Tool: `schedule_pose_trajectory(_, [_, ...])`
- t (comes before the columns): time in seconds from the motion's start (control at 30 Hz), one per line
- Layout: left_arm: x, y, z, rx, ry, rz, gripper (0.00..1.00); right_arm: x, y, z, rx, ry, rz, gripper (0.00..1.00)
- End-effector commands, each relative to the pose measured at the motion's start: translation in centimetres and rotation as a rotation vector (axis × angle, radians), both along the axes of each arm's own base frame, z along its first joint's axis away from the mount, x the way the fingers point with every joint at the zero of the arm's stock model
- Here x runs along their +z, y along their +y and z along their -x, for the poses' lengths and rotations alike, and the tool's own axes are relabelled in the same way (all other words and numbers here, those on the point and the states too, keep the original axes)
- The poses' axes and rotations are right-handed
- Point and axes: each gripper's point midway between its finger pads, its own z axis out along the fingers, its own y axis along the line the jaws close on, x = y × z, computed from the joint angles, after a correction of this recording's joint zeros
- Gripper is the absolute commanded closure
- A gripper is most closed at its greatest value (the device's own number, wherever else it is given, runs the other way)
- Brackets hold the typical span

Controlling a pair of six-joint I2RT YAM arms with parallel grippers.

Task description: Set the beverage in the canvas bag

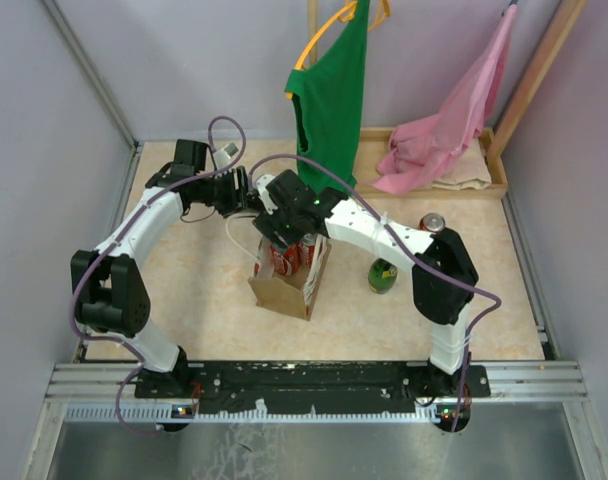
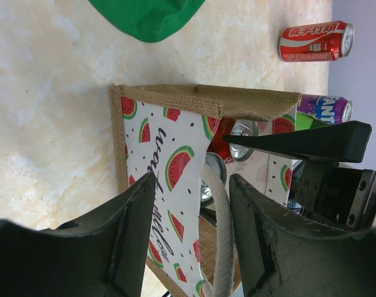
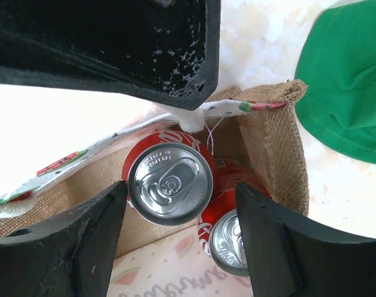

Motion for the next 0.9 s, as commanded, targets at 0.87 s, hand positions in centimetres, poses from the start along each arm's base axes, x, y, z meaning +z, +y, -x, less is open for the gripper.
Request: schedule_pose_trajectory(0.87, [4.6,1.0,-2.5,-0.059,-0.278,-0.078,0.42,18.9,-13.1,-8.9,-0.618,-0.201,-0.188,0.29])
